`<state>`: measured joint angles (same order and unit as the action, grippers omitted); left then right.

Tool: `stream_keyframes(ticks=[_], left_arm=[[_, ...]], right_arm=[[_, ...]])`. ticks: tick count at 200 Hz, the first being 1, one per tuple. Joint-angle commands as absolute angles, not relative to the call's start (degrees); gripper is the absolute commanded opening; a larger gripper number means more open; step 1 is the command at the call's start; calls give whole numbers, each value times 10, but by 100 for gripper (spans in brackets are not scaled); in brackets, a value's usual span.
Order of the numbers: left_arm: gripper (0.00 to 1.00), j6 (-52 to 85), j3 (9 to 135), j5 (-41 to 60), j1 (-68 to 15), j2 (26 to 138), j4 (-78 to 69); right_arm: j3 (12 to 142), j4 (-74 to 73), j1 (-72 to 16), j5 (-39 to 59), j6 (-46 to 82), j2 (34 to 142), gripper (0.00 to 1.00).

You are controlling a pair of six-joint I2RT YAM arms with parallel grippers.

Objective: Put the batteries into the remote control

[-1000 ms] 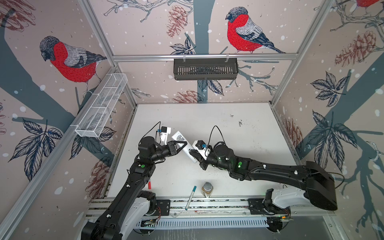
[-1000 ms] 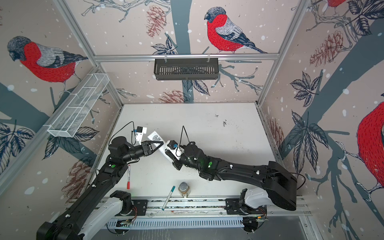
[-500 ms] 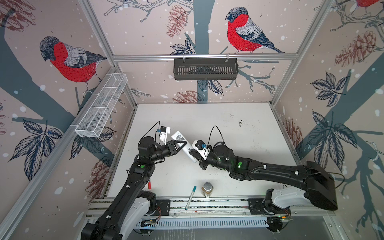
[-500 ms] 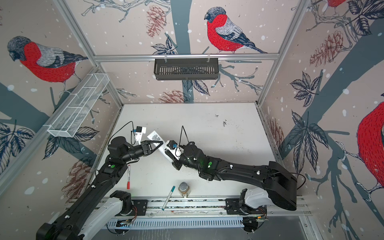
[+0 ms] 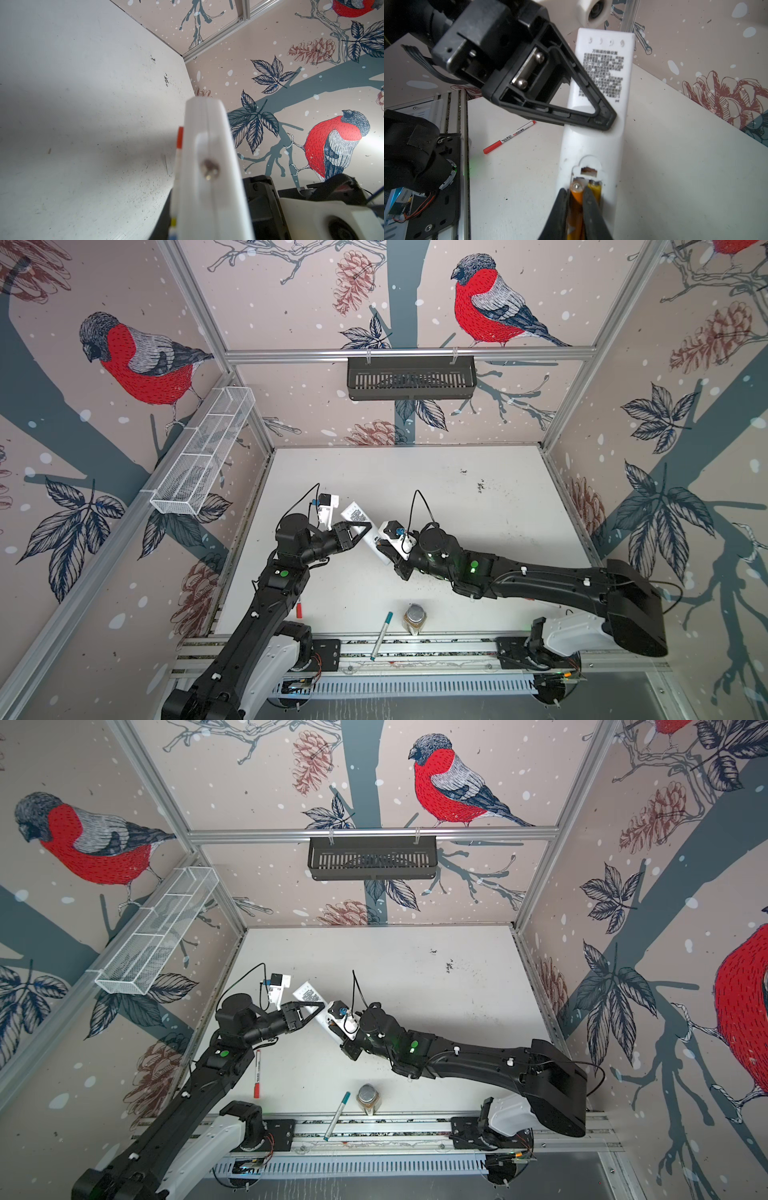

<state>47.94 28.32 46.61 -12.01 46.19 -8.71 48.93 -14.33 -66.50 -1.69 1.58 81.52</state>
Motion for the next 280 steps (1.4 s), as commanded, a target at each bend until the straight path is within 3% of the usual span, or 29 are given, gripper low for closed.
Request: stream_keyframes(ticks=[1,73,125,157,187,202,237,262,280], left_arm=[[0,519,298,578,-119,452,-230],[0,459,287,566,-119,456,-172],[0,444,274,572,-120,474,-182],[0,434,274,568,-121,479,-175],[0,388,286,512,-121,478,-105],[0,365,294,482,-121,478,-75],[0,343,307,458,-121,487,-37],[0,336,309,453,-121,487,-36],[0,334,312,454,-121,492,-40]], right_arm=[[487,39,-658,-18,20,829,19],[496,16,-638,32,21,798,31],[444,-23,-598,121,35,694,43],[416,-42,-567,138,48,653,44],[409,-16,-537,100,70,649,45],[402,5,-523,60,94,648,50],[395,164,-503,-114,294,634,58],[376,295,-570,-171,439,608,71],[355,354,-609,-159,510,591,77]])
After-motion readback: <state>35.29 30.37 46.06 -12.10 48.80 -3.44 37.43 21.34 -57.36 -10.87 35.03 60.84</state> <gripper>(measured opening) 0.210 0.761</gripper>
